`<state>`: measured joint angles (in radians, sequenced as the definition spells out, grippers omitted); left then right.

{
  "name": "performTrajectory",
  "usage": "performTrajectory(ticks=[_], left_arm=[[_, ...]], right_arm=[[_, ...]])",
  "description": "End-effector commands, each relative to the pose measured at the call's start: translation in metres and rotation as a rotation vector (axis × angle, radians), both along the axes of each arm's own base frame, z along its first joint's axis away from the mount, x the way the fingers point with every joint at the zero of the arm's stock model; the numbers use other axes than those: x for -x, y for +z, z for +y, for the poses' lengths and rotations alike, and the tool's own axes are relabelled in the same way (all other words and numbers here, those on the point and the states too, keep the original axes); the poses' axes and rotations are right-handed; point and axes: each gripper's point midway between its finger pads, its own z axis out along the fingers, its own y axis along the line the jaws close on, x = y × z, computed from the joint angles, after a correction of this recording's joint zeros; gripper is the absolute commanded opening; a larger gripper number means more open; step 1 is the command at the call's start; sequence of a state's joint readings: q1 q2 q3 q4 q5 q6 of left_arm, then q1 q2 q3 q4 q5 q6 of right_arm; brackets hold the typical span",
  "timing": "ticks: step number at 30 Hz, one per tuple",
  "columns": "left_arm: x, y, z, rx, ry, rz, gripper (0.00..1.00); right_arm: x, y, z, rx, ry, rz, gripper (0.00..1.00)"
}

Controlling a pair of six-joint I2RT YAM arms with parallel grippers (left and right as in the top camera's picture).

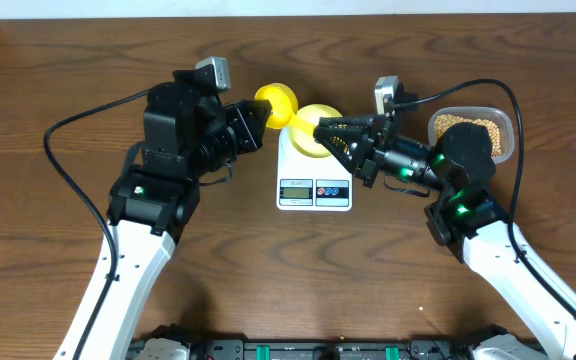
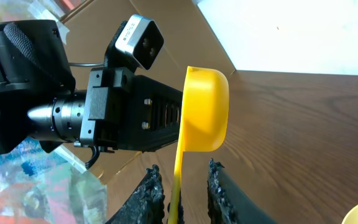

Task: Scoop item into bowl and weigh 50g on scale
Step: 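Close the right gripper on the scoop handle and open the left gripper, then carry the scoop with the right gripper over the soybean tub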

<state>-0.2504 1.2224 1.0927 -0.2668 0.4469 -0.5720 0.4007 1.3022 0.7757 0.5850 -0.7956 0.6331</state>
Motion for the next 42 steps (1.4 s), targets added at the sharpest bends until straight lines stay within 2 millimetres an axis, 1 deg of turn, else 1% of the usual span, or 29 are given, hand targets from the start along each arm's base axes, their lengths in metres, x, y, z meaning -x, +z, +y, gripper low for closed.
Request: performTrajectory(ticks=[1, 12, 18, 26, 30, 31, 42], left_arm=[[0.000, 0.005, -0.002, 0.004, -0.017, -0.010, 0.07], [-0.001, 0.005, -0.002, 0.018, -0.008, -0.002, 0.08], [-0.001, 0.005, -0.002, 0.016, -0.009, -0.003, 0.08], [-0.001, 0.005, -0.002, 0.016, -0.009, -0.003, 0.07], [-0.001, 0.005, -0.002, 0.016, -0.009, -0.003, 0.08], [-0.001, 0.005, -0.002, 0.016, -0.009, -0.003, 0.07], [-0.001, 0.005, -0.002, 0.016, -0.008, -0.003, 0.09]], right_arm=[[0.002, 0.009, 0.002, -0.019, 0.005, 0.002, 0.22], [0.012, 0.009, 0.009, -0.026, 0.055, 0.030, 0.22], [0.012, 0.009, 0.009, -0.025, 0.053, 0.031, 0.22], [0.012, 0.008, 0.009, -0.025, 0.053, 0.032, 0.13], [0.012, 0.008, 0.009, -0.025, 0.053, 0.032, 0.06], [0.012, 0.008, 0.009, -0.025, 0.054, 0.032, 0.02], [0.011, 0.008, 0.009, -0.025, 0.052, 0.032, 0.01]])
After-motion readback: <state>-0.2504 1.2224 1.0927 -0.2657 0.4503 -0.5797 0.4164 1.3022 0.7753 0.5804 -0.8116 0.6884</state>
